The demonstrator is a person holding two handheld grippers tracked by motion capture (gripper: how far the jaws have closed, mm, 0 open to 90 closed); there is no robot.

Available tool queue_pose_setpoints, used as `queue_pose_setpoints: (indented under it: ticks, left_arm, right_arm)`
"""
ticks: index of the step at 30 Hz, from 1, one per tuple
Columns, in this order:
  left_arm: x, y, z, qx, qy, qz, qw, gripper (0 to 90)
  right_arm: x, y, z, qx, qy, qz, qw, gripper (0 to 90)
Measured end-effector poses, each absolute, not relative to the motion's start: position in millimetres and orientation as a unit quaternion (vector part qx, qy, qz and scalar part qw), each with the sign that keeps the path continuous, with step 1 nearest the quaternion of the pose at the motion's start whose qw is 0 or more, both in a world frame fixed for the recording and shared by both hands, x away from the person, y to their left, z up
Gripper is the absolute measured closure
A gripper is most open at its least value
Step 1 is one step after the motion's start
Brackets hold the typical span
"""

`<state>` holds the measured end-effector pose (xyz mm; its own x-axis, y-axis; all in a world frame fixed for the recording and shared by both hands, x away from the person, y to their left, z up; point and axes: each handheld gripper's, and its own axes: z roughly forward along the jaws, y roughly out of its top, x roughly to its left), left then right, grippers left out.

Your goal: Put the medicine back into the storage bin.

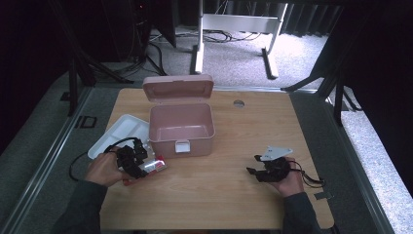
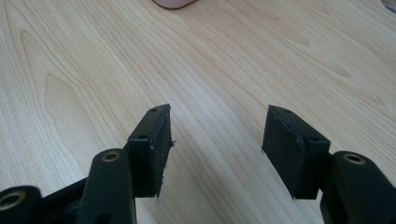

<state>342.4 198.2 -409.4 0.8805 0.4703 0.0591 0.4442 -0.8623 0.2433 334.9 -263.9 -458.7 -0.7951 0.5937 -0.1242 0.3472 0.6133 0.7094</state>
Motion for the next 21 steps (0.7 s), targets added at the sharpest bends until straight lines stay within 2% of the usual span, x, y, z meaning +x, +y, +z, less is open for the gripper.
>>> queue_pose_setpoints:
  ticks: [16, 21]
  left_arm:
    - [346.6, 211.8, -339.7, 0.976, 0.158, 0.054, 0.138, 51.4]
    - [350.0, 212.2, -318.6, 0.975, 0.151, 0.064, 0.148, 51.4]
  right_arm:
    - [334.9, -264.0, -458.8, 0.268, 0.881, 0.349, 0.177, 41.2]
    - [335.1, -263.8, -458.9, 0.268, 0.880, 0.349, 0.177, 41.2]
